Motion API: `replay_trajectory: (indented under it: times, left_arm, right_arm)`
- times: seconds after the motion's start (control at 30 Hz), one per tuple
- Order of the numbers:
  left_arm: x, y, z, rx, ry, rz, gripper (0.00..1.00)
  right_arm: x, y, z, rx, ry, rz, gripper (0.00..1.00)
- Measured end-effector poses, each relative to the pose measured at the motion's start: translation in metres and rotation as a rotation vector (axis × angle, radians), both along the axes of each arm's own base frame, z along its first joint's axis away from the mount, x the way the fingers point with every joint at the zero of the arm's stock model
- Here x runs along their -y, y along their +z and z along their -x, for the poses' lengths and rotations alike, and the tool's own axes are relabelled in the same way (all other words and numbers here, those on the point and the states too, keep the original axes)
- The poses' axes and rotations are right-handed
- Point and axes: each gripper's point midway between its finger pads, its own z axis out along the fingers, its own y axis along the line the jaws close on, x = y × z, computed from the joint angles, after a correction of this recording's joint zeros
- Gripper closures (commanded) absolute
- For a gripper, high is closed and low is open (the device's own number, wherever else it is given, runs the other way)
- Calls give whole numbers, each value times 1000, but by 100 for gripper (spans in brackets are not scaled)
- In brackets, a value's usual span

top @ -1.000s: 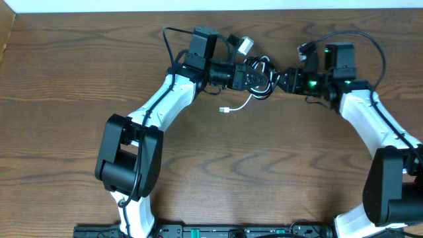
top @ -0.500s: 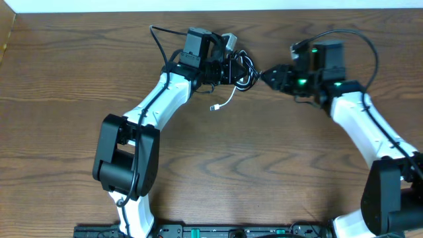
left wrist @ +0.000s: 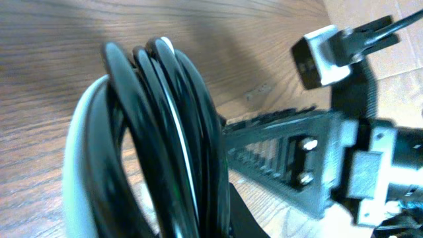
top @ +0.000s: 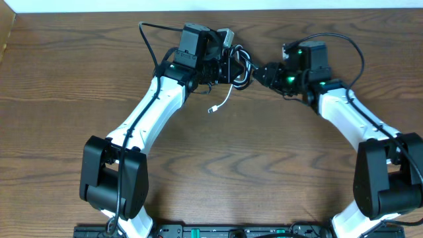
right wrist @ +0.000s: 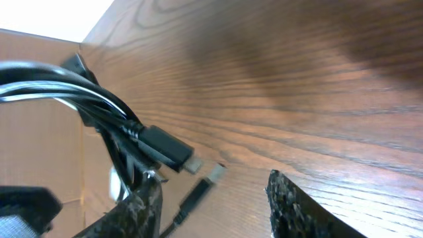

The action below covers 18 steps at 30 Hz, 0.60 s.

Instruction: Untangle cables

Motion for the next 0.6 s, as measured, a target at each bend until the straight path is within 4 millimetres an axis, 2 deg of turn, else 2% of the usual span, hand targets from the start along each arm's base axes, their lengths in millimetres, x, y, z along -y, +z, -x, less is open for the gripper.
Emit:
replay_trajectory:
  times: [0.1, 0.17, 0.2, 0.3, 0.47, 0.6]
  left_arm:
    - [-3, -3, -2, -5, 20, -17, 93]
    - [-3, -3, -2, -19, 33, -10, 93]
    - [-3, -3, -2, -29, 41, -5, 93]
    - [-1, -5, 2, -63, 46, 1, 92]
    - [-1, -7, 5, -83, 49, -2, 92]
    - [-1, -8, 6, -98, 60, 3, 93]
  right_arm:
    - [7, 20, -4, 76, 79, -89, 49]
    - [0, 27, 2, 106, 147, -120, 49]
    - [-3, 27, 3, 113, 162, -118, 55]
    - [-19, 8, 11, 70, 150, -24, 57]
    - [-22, -10, 9, 52, 127, 34, 61]
    - [-23, -11, 8, 53, 124, 42, 61]
